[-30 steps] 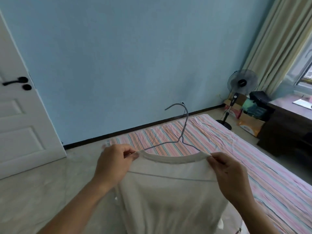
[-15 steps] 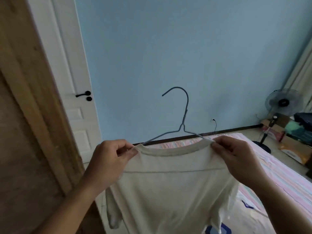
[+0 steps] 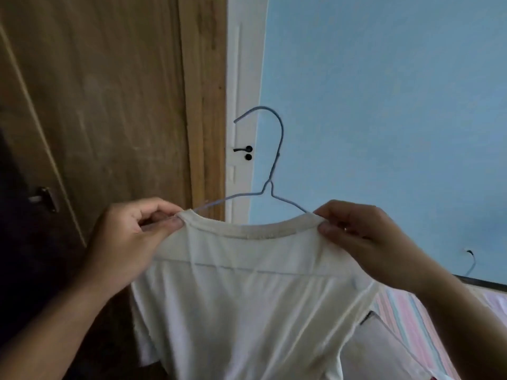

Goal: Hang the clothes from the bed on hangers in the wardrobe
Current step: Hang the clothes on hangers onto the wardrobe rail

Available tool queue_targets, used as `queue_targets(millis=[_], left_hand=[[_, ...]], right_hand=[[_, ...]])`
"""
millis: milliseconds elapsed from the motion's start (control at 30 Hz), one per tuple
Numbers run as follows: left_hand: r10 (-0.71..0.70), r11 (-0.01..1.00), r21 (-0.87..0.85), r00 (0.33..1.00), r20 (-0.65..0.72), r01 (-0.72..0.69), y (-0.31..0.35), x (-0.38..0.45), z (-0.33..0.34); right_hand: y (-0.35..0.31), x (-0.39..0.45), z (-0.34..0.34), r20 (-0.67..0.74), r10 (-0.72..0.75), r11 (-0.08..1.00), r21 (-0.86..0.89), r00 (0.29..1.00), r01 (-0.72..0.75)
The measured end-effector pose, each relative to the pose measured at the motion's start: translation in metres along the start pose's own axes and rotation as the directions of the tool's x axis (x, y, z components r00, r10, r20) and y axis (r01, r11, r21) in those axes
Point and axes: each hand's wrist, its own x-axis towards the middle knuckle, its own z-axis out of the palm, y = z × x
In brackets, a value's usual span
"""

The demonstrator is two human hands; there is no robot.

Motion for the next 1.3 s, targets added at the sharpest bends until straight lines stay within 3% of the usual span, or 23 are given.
queue_targets(millis=[167,300,567,700,967,1067,1167,1300], left_hand=[[-0.047,0.993,0.099,0.98,-0.195,0.068,0.012,-0.034,-0.045],[-0.106,0.974,0.153,0.936,-0.337,0.165,0.015,-0.063,-0.08],[-0.181,0.925,0.188,0.816,-0.549,0.332,0.025,-0.114,-0.155],[-0.201,0.91,0.156,0.737,-0.645,0.384,0.028,-0.136,-0.192],[-0.153,0.856,0.194,0.592,-0.791,0.48,0.04,-0.191,-0.238],[-0.131,0.815,0.215,0.533,-0.836,0.538,0.05,-0.211,-0.245],[-0.092,0.742,0.252,0.467,-0.88,0.621,0.064,-0.228,-0.241],[-0.055,0.643,0.232,0.346,-0.937,0.729,0.08,-0.249,-0.235]], right_hand=[[-0.015,0.035,0.03,0.167,-0.12,0.975,0.203,0.979,0.085],[-0.042,0.058,0.067,0.204,-0.209,0.933,0.334,0.956,0.132],[-0.106,0.088,0.142,0.283,-0.382,0.892,0.36,0.88,0.272],[-0.144,0.1,0.173,0.384,-0.479,0.854,0.411,0.79,0.318],[-0.202,0.116,0.232,0.547,-0.598,0.76,0.618,0.586,0.2],[-0.217,0.121,0.251,0.543,-0.674,0.723,0.626,0.501,0.292],[-0.233,0.122,0.267,0.534,-0.757,0.652,0.642,0.375,0.404],[-0.257,0.12,0.287,0.546,-0.809,0.588,0.763,0.217,0.271]])
